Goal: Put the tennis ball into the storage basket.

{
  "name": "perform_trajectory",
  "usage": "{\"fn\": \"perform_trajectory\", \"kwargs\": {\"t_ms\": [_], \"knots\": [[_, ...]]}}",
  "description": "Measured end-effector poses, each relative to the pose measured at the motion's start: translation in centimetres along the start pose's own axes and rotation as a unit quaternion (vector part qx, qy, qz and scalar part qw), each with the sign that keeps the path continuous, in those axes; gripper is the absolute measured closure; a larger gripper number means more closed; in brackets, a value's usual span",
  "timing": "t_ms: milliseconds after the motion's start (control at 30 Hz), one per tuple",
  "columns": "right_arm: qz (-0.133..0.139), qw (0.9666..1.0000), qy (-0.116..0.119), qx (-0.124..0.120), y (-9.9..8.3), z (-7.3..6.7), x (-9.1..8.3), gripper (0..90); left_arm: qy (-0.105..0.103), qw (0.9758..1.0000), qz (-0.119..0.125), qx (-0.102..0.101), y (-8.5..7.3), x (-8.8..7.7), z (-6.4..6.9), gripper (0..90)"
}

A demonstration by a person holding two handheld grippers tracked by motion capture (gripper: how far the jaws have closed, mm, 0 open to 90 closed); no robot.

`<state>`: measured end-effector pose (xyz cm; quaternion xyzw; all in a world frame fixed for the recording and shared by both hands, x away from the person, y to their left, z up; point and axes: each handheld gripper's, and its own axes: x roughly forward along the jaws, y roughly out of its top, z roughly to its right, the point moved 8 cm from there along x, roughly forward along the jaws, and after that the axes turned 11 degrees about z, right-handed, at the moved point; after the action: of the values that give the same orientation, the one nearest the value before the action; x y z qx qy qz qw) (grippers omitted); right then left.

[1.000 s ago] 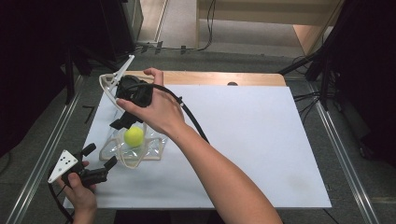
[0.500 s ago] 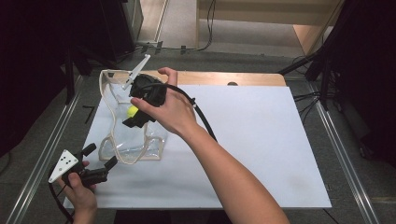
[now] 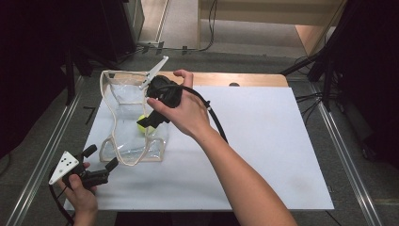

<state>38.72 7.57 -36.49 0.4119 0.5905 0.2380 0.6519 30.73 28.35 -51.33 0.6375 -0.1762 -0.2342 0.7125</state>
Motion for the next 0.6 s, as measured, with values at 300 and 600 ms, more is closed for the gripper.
{"fn": "perform_trajectory", "kwargs": {"t_ms": [300, 600], "knots": [[-0.003, 0.9999, -0.013, 0.003, -1.7, 0.8, -0.5, 0.0, 0.0, 1.0, 0.001, -0.001, 0.0, 0.0, 0.0, 0.0], [-0.006, 0.9991, -0.038, 0.016, -3.6, 1.5, -1.0, 0.0, 0.0, 1.0, 0.001, -0.001, 0.0, 0.0, 0.0, 0.0]]}}
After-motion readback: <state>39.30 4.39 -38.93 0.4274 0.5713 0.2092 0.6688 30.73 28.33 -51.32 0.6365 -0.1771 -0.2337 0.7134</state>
